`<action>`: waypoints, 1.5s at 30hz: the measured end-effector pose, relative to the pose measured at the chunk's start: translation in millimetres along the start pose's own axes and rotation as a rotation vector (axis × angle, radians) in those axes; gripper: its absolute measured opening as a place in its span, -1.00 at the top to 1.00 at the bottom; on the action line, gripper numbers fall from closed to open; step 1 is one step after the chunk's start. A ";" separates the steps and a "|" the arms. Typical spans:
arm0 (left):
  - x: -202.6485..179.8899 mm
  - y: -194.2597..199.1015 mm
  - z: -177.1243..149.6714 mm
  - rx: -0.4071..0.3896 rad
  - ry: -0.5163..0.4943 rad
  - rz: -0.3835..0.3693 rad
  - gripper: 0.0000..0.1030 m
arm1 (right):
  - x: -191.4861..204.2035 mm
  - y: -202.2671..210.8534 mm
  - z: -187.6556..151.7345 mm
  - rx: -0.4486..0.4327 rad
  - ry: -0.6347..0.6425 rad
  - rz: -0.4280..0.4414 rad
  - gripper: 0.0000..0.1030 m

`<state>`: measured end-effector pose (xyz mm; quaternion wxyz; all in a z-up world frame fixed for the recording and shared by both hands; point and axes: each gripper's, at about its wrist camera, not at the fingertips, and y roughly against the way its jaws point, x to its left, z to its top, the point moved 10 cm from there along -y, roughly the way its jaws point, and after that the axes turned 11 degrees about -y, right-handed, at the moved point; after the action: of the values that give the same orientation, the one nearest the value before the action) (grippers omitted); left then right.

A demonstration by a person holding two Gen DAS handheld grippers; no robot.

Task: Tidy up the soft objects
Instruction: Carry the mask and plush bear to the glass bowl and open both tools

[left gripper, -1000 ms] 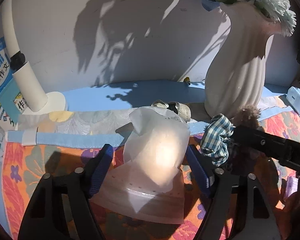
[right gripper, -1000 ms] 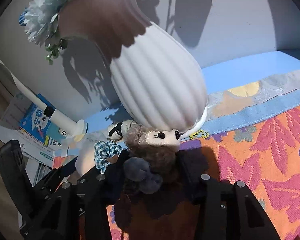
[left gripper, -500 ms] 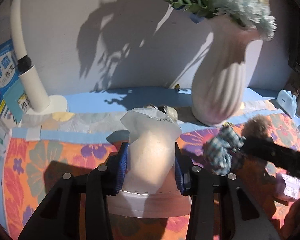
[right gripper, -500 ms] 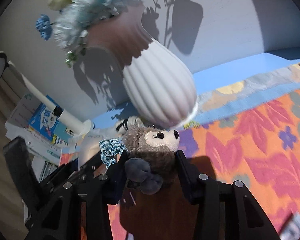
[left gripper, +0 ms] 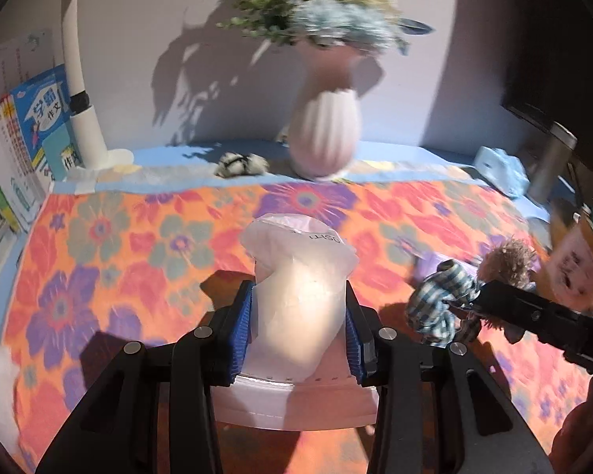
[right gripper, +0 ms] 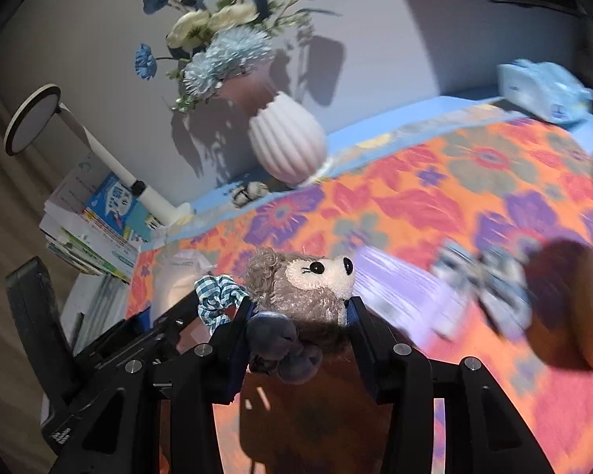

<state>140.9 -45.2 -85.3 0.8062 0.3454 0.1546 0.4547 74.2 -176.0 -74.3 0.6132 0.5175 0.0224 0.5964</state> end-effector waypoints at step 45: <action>-431.3 100.6 75.7 -0.148 -0.371 -0.456 0.27 | -267.8 326.8 61.7 -0.494 -0.362 -0.309 0.13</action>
<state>-111.8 -404.0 10.9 0.9249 0.3195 0.0446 0.2011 -194.5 -496.4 12.5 0.7972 0.4411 -0.1537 0.3824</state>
